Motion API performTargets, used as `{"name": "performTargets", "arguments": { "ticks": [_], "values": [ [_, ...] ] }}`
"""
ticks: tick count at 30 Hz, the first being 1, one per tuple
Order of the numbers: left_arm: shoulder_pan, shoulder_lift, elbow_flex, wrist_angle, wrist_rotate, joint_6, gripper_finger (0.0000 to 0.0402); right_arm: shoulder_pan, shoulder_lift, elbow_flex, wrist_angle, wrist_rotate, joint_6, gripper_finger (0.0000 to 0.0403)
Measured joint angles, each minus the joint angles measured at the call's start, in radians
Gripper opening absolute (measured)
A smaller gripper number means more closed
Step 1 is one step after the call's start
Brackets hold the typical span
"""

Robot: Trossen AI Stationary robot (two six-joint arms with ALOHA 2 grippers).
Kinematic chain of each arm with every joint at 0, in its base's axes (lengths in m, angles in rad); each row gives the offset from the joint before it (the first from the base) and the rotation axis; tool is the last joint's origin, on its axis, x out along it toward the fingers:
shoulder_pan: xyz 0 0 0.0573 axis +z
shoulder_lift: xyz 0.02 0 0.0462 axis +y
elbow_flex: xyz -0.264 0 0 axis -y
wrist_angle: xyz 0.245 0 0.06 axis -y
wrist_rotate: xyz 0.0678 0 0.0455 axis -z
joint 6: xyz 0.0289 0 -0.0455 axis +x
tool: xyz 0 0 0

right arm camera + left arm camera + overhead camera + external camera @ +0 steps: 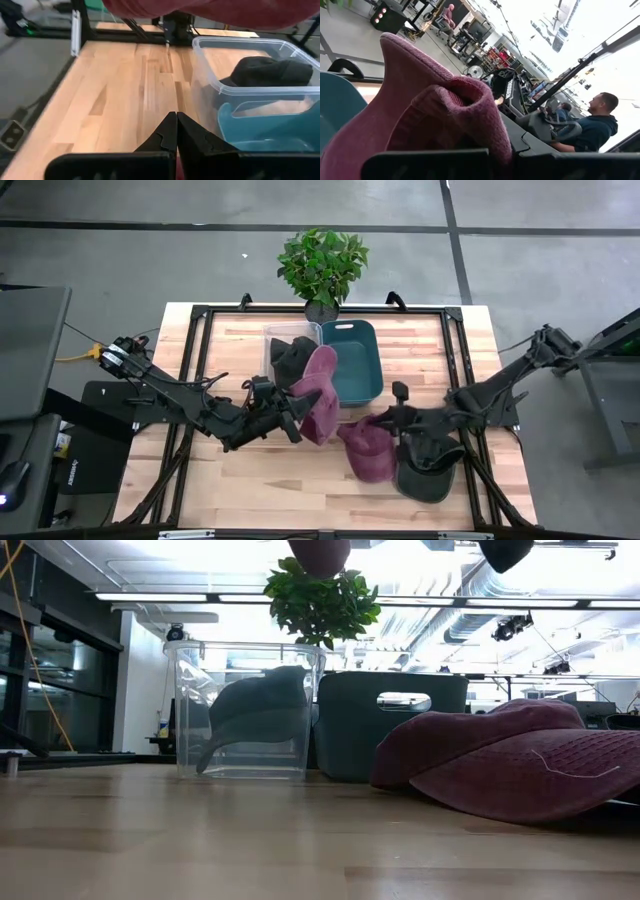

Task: Pick & Place hat
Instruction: Put the left red cap into the blue bin

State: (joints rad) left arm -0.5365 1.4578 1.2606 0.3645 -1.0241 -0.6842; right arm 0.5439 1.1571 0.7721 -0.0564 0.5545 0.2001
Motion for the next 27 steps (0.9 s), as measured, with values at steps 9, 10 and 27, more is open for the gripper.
{"name": "performTargets", "arguments": {
  "ticks": [9, 10, 27],
  "values": [
    [0.0, 0.0, 0.0, 0.0, -0.122, -0.007, 0.0, 0.007, 0.163, 0.093, 0.001, 0.068, 0.005, 0.0043],
    [0.001, 0.0, 0.0, 0.0, -0.148, -0.01, 0.0, 0.006, 0.174, 0.1, 0.004, 0.08, 0.005, 0.0057],
    [0.11, 0.0, 0.0, -0.004, -0.315, -0.081, 0.0, -0.056, 0.314, 0.222, 0.319, 0.329, -0.222, 0.0273]
  ]
}}
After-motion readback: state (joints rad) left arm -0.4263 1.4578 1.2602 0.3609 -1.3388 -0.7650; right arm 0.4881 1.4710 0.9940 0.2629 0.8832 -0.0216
